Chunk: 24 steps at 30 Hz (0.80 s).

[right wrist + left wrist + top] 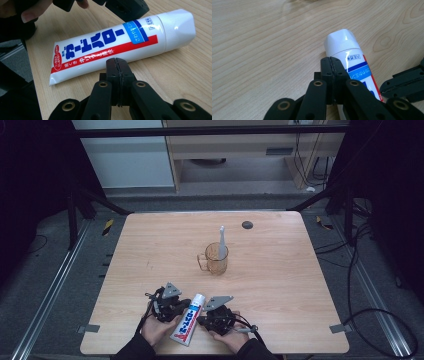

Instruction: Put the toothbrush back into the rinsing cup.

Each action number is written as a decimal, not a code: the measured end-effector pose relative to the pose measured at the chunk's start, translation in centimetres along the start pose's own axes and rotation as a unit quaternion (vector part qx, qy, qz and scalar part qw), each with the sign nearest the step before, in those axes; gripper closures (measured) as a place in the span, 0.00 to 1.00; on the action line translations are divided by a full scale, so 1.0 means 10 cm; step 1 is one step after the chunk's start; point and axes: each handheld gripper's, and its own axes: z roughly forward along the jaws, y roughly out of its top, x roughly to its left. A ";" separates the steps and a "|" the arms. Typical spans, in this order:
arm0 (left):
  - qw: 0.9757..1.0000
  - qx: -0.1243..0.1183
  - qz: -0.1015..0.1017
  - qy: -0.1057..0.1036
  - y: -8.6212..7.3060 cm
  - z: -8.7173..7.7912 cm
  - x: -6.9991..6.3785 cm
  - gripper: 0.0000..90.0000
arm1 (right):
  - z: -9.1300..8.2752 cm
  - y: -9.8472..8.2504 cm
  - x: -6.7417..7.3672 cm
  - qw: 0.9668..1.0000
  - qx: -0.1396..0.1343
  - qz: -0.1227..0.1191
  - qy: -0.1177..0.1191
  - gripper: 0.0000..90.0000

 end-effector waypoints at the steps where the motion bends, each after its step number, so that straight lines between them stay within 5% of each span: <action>1: 1.000 0.000 0.000 0.000 0.00 0.00 0.00 1.00 | 0.00 0.00 0.00 1.000 0.000 0.000 0.000 0.99; 24: 1.000 -0.017 -0.004 0.001 0.10 0.00 0.03 1.00 | 0.05 0.03 0.04 1.000 -0.014 -0.004 -0.007 0.99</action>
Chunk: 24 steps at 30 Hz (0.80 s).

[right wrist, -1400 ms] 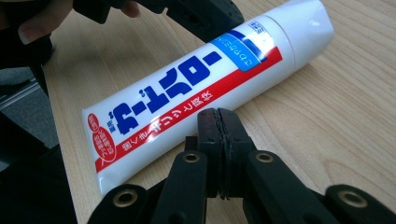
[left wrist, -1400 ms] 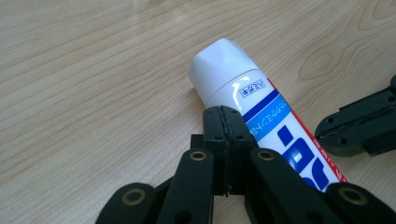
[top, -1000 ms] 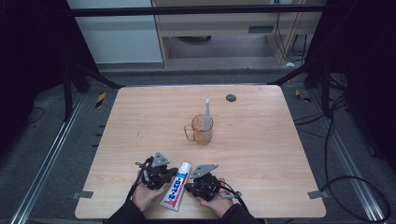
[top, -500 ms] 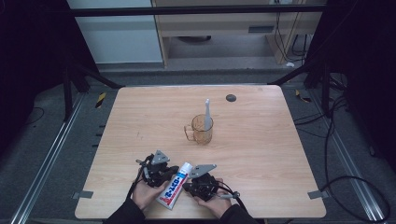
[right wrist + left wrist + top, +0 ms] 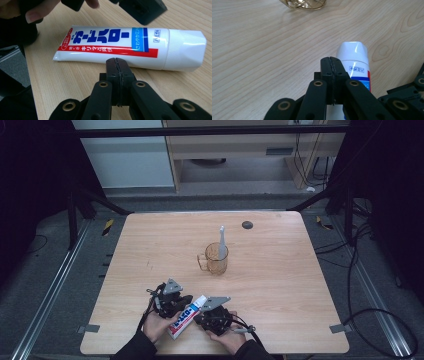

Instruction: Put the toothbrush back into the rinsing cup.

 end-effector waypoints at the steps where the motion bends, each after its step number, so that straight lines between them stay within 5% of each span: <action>1: 1.000 -0.003 -0.001 0.003 0.00 -0.03 0.02 1.00 | -0.02 0.00 0.00 1.000 -0.001 0.000 0.001 0.99; 8: 0.999 -0.022 -0.023 0.015 -0.06 -0.26 0.13 1.00 | -0.18 0.03 -0.12 1.000 -0.021 0.005 -0.019 1.00; 13: 0.998 -0.035 -0.038 0.021 -0.17 -0.49 0.19 1.00 | -0.34 0.13 -0.32 0.997 -0.052 0.023 -0.049 1.00; 24: 1.000 -0.001 -0.007 0.007 -0.37 -0.55 -0.09 1.00 | -0.19 0.22 -0.54 0.994 -0.065 0.043 -0.071 1.00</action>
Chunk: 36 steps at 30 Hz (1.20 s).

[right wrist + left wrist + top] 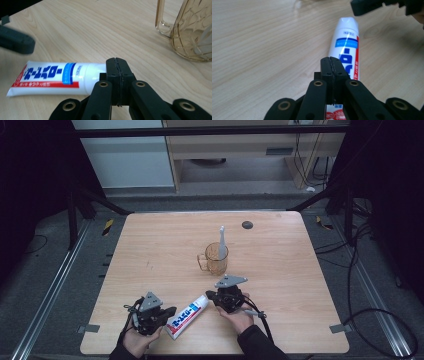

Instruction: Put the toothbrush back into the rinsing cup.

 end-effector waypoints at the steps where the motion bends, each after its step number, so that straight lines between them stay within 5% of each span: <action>1: 1.000 0.002 0.002 -0.005 -0.01 0.00 -0.02 1.00 | 0.02 0.01 0.00 1.000 -0.002 0.002 0.000 1.00; 18: 0.997 0.046 0.040 -0.040 -0.08 0.17 -0.28 1.00 | 0.27 0.04 -0.07 1.000 -0.003 0.025 0.007 1.00; 36: 0.998 0.055 0.035 -0.020 -0.08 0.16 -0.20 1.00 | 0.16 0.01 -0.02 1.000 0.016 0.004 0.010 1.00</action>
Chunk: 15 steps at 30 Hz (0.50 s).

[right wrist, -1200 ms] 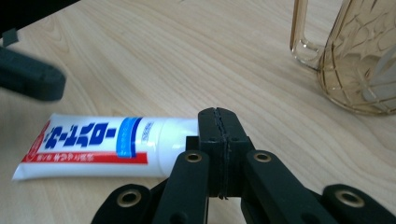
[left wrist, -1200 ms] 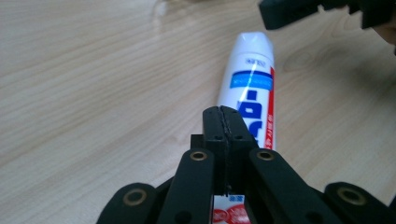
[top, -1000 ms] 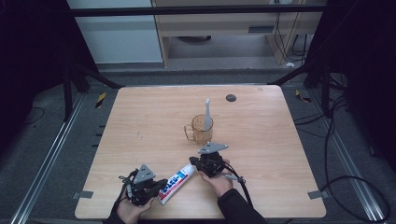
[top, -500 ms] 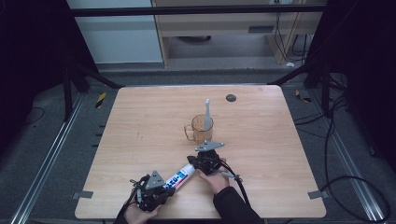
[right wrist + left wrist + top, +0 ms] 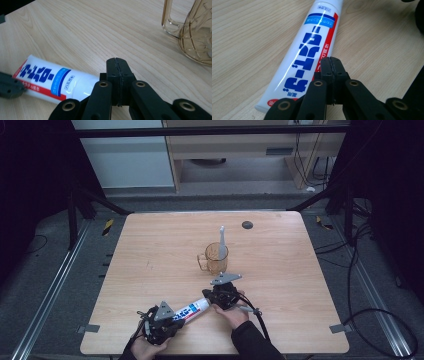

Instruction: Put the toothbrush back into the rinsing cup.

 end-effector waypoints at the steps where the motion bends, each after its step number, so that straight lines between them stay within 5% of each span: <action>1: 1.000 0.000 0.000 0.002 0.00 0.00 0.01 1.00 | -0.01 -0.01 0.01 1.000 0.001 -0.001 0.000 1.00; 15: 0.999 -0.003 -0.027 0.033 0.01 -0.01 0.22 1.00 | -0.12 -0.09 0.11 1.000 0.008 -0.009 0.009 1.00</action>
